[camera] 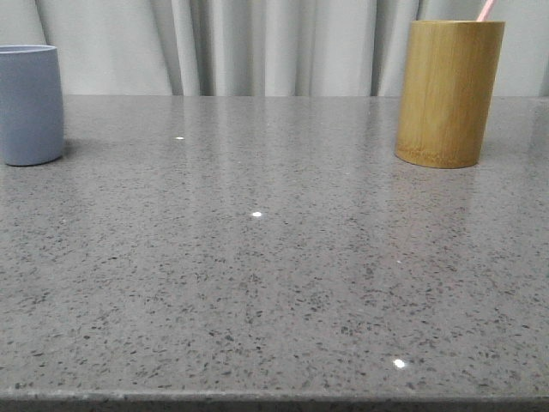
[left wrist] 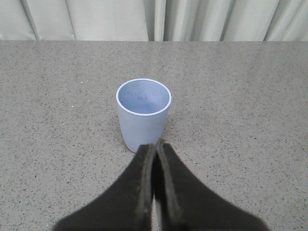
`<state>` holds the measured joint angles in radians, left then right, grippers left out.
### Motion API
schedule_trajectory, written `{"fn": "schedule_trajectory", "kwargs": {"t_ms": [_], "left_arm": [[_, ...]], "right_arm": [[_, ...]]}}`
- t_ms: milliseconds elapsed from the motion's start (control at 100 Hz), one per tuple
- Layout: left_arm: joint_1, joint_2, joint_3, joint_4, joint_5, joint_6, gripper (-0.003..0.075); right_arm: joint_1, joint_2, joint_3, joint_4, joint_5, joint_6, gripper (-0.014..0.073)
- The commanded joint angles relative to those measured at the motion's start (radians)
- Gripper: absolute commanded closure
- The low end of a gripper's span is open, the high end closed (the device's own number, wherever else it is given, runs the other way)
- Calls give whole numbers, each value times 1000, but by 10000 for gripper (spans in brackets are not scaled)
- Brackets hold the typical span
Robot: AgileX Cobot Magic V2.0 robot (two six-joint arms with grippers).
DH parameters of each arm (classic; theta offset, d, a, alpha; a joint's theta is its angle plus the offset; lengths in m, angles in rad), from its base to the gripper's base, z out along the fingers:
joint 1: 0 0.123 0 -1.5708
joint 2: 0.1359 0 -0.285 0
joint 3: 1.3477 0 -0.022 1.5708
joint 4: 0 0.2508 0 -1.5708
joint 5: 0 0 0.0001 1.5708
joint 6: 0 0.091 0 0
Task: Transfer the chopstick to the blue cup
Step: 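Move the left gripper over the light blue cup and open it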
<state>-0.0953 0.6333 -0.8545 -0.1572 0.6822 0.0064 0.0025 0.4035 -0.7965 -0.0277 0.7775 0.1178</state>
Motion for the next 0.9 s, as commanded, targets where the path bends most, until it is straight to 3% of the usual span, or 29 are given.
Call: {"fn": "schedule_trajectory", "kwargs": {"t_ms": [0, 160, 250, 370, 490, 560, 890], "left_arm": [[4, 7, -36, -15, -67, -6, 739], [4, 7, -36, -15, -67, -6, 736], [4, 7, -36, -15, -67, -6, 684], [4, 7, -36, -15, -67, -6, 516], [4, 7, -36, -15, -67, -6, 301], [4, 7, -36, -15, -67, -6, 212], [4, 15, -36, -9, -138, -6, 216]], "right_arm": [[-4, 17, -32, -2, -69, -7, 661], [-4, 17, -32, -2, -65, -7, 653], [-4, 17, -32, -2, -64, -7, 585], [-4, 17, -32, -2, -64, -7, 379], [-4, 17, -32, -2, -65, -7, 106], [-4, 17, -32, -2, -65, -7, 18], [-4, 17, -32, -2, -66, -7, 1]]}}
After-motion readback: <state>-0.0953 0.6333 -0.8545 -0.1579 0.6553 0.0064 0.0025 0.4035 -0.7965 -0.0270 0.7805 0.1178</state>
